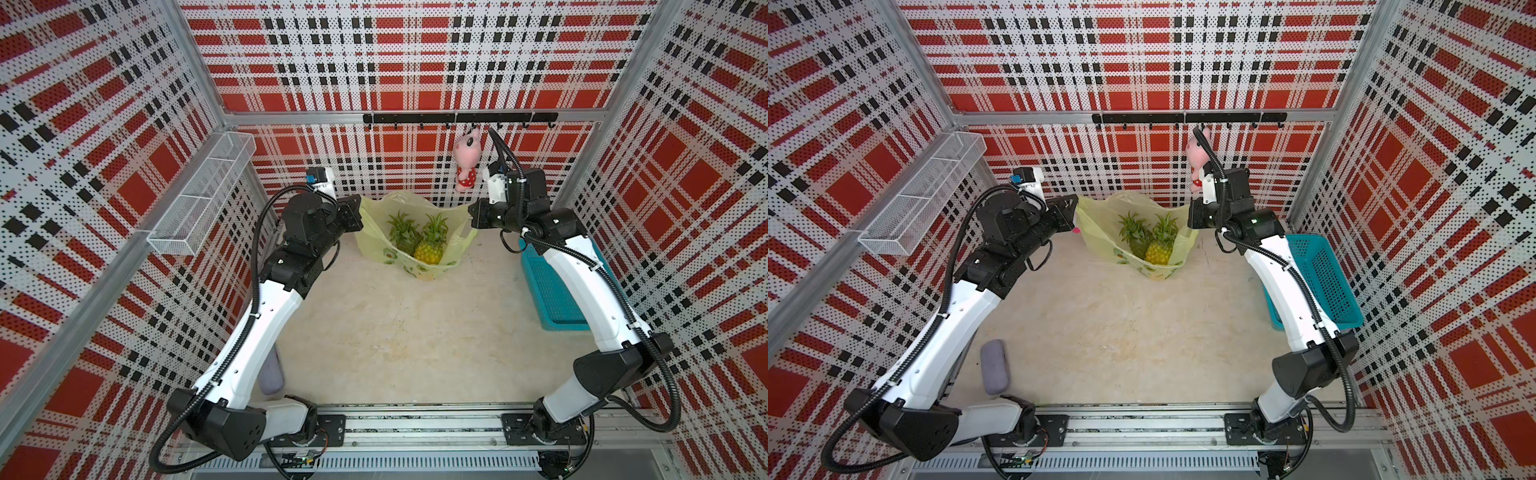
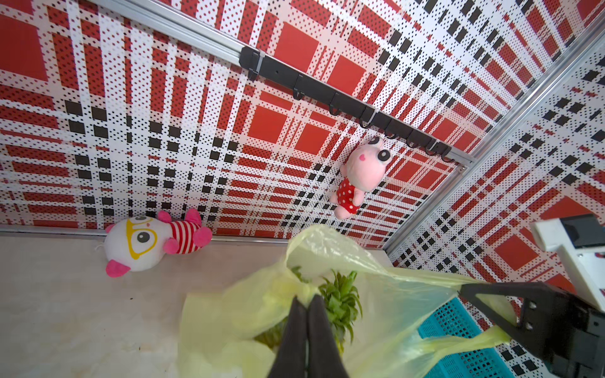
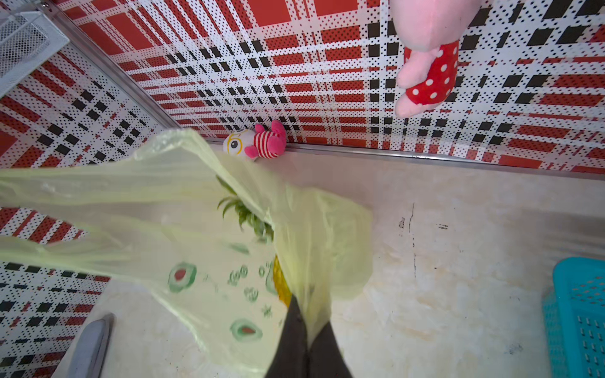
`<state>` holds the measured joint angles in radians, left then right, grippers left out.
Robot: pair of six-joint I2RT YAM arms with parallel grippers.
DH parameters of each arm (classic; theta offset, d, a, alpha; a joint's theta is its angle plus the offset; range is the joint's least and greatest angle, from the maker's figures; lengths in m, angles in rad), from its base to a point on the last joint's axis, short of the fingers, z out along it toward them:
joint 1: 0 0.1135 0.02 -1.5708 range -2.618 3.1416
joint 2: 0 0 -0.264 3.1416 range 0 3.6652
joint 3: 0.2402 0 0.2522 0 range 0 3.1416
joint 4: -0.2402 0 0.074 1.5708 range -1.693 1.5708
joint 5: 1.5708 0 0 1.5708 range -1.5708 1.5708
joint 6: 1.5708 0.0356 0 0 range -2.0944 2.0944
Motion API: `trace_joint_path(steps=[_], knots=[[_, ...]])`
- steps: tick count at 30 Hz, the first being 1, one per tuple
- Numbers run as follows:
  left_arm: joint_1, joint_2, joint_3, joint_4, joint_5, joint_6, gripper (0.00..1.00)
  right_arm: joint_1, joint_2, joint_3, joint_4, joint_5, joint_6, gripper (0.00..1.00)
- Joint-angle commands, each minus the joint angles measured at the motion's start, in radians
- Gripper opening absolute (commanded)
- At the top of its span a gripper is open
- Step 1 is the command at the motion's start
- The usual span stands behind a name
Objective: Place the pineapple into a plastic bag & tie a knot
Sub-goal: Adjust the plastic bag at the center of the board.
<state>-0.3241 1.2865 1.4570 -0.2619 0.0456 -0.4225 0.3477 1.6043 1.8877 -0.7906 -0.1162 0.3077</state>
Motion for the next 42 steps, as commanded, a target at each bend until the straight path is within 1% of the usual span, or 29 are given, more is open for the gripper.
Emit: trace_joint_path(steps=[1, 5, 8, 9, 11, 14, 23, 27, 29, 32, 36, 42], knots=[[0.011, -0.046, -0.003, 0.049, -0.004, 0.005, 0.00, -0.008, -0.058, 0.017, 0.095, -0.021, -0.007, 0.00], [0.011, -0.035, -0.023, 0.031, 0.008, 0.005, 0.00, 0.004, -0.039, -0.043, 0.133, -0.061, 0.007, 0.00], [-0.001, -0.025, -0.141, 0.067, 0.040, -0.020, 0.00, 0.017, -0.008, -0.159, 0.188, -0.092, 0.021, 0.00], [-0.005, -0.023, -0.179, 0.087, 0.035, -0.032, 0.00, 0.018, 0.005, -0.181, 0.199, -0.093, 0.026, 0.00], [-0.012, -0.009, -0.267, 0.150, 0.063, -0.054, 0.00, 0.018, 0.046, -0.209, 0.210, -0.088, 0.024, 0.00], [-0.034, 0.022, -0.289, 0.165, 0.066, -0.058, 0.00, 0.017, 0.076, -0.201, 0.215, -0.097, 0.022, 0.00], [-0.051, 0.049, -0.231, 0.172, 0.097, -0.039, 0.00, 0.019, 0.018, -0.143, 0.190, -0.077, 0.019, 0.00], [-0.048, 0.045, -0.211, 0.163, 0.089, -0.034, 0.00, 0.019, -0.001, -0.124, 0.162, -0.021, 0.009, 0.00], [-0.044, 0.043, -0.187, 0.145, 0.076, -0.023, 0.00, 0.018, 0.013, -0.105, 0.132, 0.036, 0.004, 0.00], [-0.035, 0.034, -0.137, 0.129, 0.055, -0.013, 0.00, 0.016, 0.028, -0.081, 0.111, 0.087, 0.000, 0.00], [-0.029, 0.015, -0.059, 0.121, 0.035, -0.008, 0.00, 0.017, 0.039, -0.027, 0.091, 0.117, -0.005, 0.00], [-0.018, 0.032, 0.119, 0.114, 0.005, -0.006, 0.00, 0.015, 0.075, 0.096, 0.024, 0.196, -0.030, 0.00]])
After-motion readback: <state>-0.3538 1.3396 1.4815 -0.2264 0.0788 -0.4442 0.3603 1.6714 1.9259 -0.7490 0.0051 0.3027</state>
